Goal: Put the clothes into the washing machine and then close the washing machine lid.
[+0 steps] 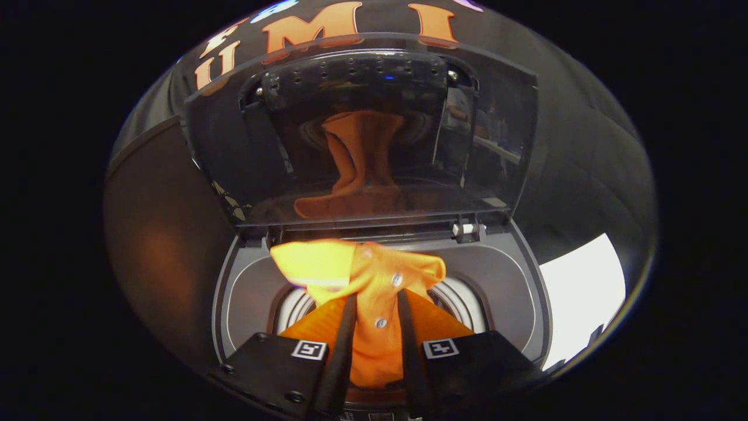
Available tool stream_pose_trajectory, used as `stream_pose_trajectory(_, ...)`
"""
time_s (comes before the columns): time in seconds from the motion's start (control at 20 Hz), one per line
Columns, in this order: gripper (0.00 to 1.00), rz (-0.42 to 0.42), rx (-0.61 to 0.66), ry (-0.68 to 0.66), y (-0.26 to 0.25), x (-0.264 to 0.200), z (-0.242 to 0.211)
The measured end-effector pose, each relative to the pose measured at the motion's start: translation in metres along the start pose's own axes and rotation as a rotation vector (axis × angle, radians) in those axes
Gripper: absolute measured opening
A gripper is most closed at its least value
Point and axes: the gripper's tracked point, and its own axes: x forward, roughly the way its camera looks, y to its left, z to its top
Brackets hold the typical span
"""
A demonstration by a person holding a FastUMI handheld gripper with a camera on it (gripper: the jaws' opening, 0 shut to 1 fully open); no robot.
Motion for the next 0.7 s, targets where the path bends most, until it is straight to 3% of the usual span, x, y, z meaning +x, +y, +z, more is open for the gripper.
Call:
stream_pose_trajectory(0.1, 0.57, -0.009, -0.002, -0.023, -0.003, -0.008, 0.01)
stream_pose_trajectory(0.3, 1.0, -0.038, -0.029, -0.08, -0.009, -0.031, 0.042)
stream_pose_trajectory(0.7, 1.0, -0.029, -0.053, -0.208, -0.007, -0.092, 0.119)
